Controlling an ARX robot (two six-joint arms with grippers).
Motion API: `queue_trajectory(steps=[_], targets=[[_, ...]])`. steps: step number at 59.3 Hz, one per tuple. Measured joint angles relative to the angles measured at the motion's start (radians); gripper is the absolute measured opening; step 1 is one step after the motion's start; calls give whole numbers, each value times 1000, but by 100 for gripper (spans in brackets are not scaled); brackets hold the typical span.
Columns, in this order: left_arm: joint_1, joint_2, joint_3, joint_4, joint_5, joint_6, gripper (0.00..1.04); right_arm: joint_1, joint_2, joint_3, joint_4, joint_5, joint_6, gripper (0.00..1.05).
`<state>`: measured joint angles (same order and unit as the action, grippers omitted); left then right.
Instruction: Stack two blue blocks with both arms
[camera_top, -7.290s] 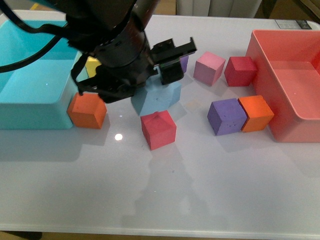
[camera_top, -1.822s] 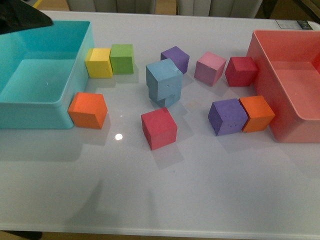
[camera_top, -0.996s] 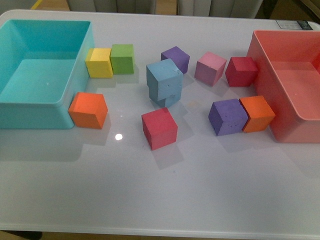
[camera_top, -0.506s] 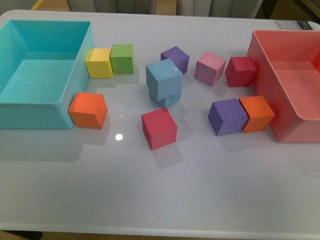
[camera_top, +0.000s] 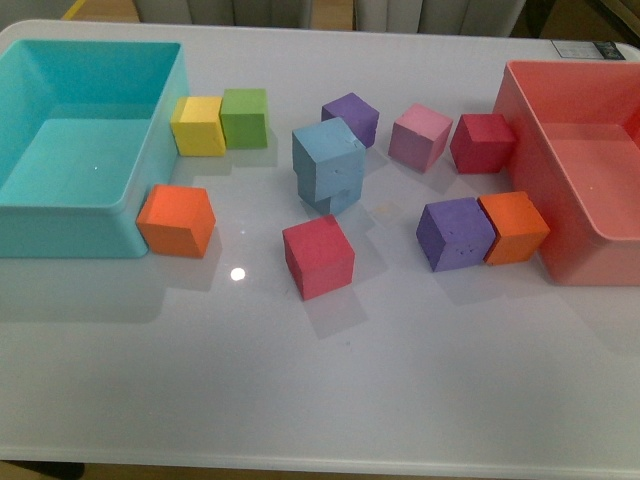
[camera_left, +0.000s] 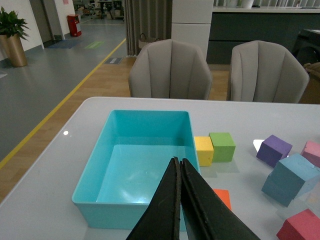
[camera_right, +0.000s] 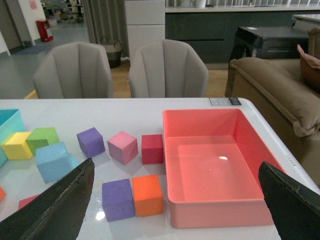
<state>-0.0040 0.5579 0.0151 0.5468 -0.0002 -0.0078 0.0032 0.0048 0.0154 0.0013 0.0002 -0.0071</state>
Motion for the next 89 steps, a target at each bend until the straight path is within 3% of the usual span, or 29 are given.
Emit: queue_trajectory(steps=[51,57,86,89], targets=[[0,-379,0,-368,0,0,2,0,0,0,0,0,0,96],[0,-519,0,-534,0,0,2,0,0,0,0,0,0,96],[0,-552,0,-544,0,0,2,0,0,0,0,0,0,96],[0,-552,0,-544,0,0,8,0,0,0,0,0,0,96]])
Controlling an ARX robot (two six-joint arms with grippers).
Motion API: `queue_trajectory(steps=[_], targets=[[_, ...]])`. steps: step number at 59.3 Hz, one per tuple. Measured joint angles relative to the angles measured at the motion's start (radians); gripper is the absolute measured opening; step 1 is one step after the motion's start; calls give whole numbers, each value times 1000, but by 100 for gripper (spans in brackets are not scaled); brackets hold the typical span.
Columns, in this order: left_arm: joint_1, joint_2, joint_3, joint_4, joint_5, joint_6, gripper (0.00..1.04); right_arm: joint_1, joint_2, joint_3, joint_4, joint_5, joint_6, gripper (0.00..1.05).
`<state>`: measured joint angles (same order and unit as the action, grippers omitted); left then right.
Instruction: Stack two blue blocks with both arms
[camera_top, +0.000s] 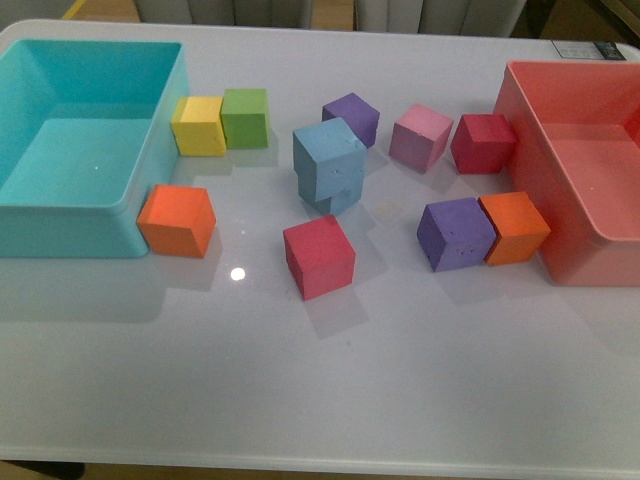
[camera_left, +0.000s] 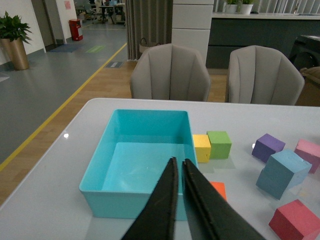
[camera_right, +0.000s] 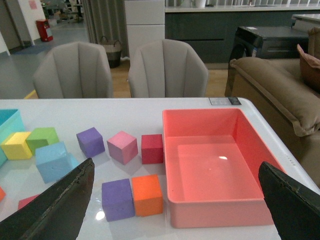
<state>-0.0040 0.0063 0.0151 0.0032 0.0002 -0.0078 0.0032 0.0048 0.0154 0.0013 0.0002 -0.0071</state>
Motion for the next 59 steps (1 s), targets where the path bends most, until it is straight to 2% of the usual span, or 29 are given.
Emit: queue_trajectory(steps=[11,27,59], targets=[[0,0,0,0,0,0,48,0,0,0,0,0,0,96],[0,0,0,0,0,0,97,0,0,0,0,0,0,96],[0,0,0,0,0,2,96,0,0,0,0,0,0,96]])
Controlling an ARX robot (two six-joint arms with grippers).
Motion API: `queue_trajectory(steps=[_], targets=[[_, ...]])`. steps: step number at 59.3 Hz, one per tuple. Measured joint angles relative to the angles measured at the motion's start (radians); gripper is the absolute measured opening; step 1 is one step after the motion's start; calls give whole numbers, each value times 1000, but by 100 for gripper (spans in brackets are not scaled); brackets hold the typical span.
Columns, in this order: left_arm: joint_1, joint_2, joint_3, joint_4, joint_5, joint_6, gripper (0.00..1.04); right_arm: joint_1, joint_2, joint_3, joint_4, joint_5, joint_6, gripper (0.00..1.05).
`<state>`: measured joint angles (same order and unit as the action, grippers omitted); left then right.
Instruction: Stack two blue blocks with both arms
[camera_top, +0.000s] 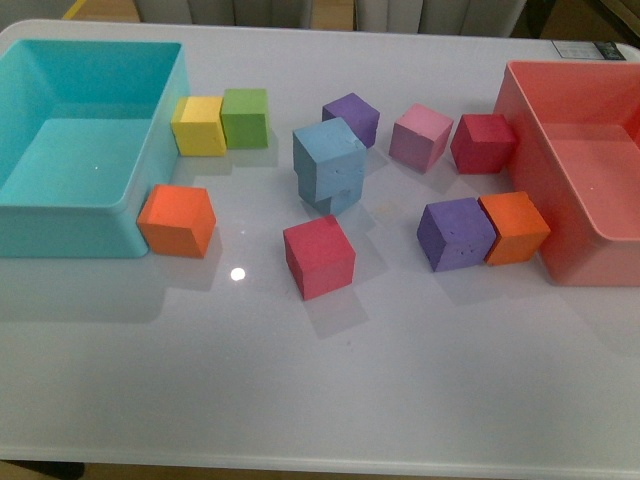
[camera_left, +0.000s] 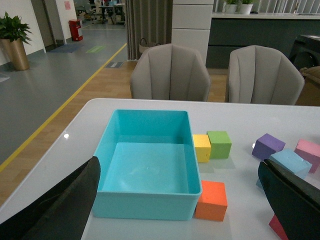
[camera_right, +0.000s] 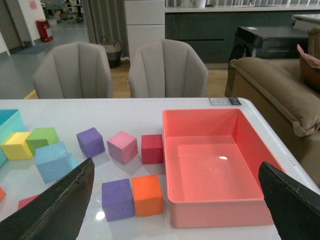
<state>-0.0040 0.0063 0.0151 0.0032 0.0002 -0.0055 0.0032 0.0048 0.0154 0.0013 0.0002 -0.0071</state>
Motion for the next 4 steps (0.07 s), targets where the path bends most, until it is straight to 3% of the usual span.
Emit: queue_trajectory(steps=[4], targets=[[0,0,0,0,0,0,96,0,0,0,0,0,0,96]])
